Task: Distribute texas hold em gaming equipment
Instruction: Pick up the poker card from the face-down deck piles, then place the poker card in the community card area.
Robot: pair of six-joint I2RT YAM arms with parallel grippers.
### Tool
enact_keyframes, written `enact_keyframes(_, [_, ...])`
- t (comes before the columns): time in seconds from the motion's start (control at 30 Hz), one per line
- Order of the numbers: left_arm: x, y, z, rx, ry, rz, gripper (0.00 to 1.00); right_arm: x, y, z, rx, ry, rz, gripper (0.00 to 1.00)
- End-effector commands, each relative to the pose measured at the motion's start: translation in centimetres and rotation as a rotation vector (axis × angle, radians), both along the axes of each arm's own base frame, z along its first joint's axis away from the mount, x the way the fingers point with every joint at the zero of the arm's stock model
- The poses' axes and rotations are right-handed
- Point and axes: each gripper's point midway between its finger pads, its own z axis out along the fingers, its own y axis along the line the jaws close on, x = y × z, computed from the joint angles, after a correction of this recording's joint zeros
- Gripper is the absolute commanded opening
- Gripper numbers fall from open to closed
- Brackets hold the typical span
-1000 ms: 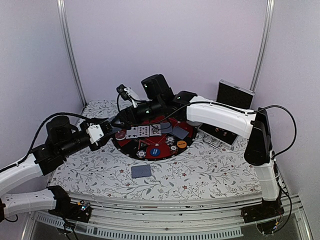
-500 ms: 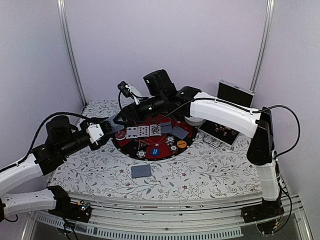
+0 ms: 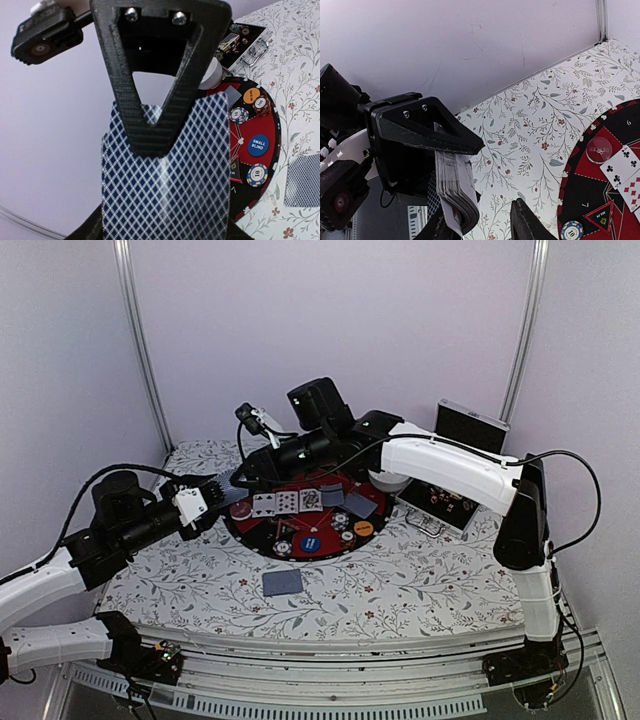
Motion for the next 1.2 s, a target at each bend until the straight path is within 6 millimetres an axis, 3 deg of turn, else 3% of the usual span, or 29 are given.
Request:
enact_keyframes(0.0, [0.0,0.0,1.3,-0.025,-0.039,-0.004,0.54,0.1,-1.4,4.0,0.038,-0.042,-0.041,0.37])
enact_keyframes(1.07, [0.0,-0.1,1.3,-0.024,-0.034,-0.007,0.54,-0.5,-2.0,5.2,0.046,-0.035,-0.032,0.47])
enact_keyframes(1.17, [0.0,-0.1,1.3,-0.025,-0.033,-0.008,0.54,-0.7,-1.9,5.5,0.055,-0.034,-0.018,0.54])
